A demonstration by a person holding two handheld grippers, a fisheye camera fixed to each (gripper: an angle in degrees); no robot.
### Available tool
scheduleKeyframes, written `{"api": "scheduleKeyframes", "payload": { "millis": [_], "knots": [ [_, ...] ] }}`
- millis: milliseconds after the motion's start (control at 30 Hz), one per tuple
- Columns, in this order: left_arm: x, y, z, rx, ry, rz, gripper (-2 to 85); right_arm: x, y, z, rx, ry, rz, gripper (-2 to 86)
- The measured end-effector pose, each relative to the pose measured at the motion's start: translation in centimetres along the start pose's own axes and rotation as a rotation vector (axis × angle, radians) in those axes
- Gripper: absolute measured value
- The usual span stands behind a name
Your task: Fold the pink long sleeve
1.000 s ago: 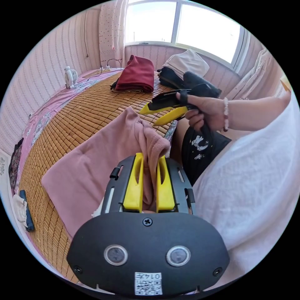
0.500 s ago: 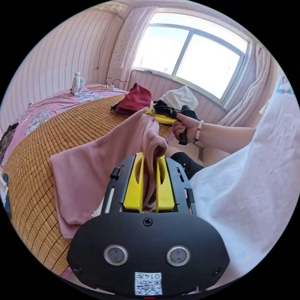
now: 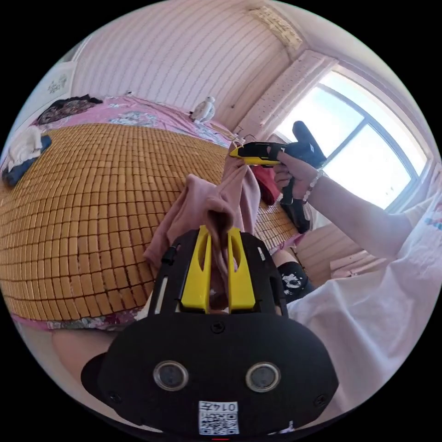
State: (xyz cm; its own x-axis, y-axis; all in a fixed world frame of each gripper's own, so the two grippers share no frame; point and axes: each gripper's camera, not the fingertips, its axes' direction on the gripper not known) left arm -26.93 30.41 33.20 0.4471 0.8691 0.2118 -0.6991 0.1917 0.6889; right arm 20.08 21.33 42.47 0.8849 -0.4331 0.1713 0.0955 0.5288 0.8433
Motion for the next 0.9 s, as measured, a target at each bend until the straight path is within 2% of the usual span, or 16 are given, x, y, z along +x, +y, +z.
{"api": "scheduleKeyframes", "payload": {
  "millis": [133,200,300,400,467,533,633,700,767,900],
  "knots": [
    [-4.5,-0.3,1.9,-0.073,-0.103,-0.234,4.7,-0.9,-3.8,7.8,-0.144,0.079,0.071,8.6],
    [-6.5,-0.3,2.9,-0.126,-0.121,-0.314,5.1,-1.7,-4.6,8.0,-0.121,-0.004,0.052,8.8],
    [-7.7,-0.4,3.7,-0.164,-0.102,-0.36,5.1,-4.3,-5.2,5.5,-0.003,-0.064,-0.148,8.9],
    [-7.9,-0.6,4.1,-0.184,-0.094,-0.367,4.9,-5.1,-5.3,4.5,0.001,0.084,-0.308,9.9],
    [-7.9,-0.7,4.1,-0.171,-0.086,-0.38,4.9,-4.1,-5.8,6.3,-0.098,0.231,-0.367,15.0],
    [-7.8,-0.9,3.8,-0.161,-0.075,-0.395,5.2,-3.6,-6.6,8.7,-0.193,0.273,-0.418,18.3],
    [-7.9,-1.2,2.7,-0.148,-0.047,-0.429,9.6,-2.6,-8.6,13.0,-0.353,0.345,-0.405,18.4],
    [-7.9,-1.2,1.7,-0.139,-0.049,-0.469,13.2,-1.5,-9.5,14.4,-0.437,0.222,-0.377,16.5],
    [-7.8,-1.1,1.1,-0.12,-0.058,-0.499,15.0,1.0,-10.6,15.3,-0.522,0.042,-0.217,15.1],
    [-7.3,-1.5,1.8,-0.101,-0.063,-0.49,15.0,1.6,-10.2,14.8,-0.531,0.001,-0.24,11.8]
  ]
}}
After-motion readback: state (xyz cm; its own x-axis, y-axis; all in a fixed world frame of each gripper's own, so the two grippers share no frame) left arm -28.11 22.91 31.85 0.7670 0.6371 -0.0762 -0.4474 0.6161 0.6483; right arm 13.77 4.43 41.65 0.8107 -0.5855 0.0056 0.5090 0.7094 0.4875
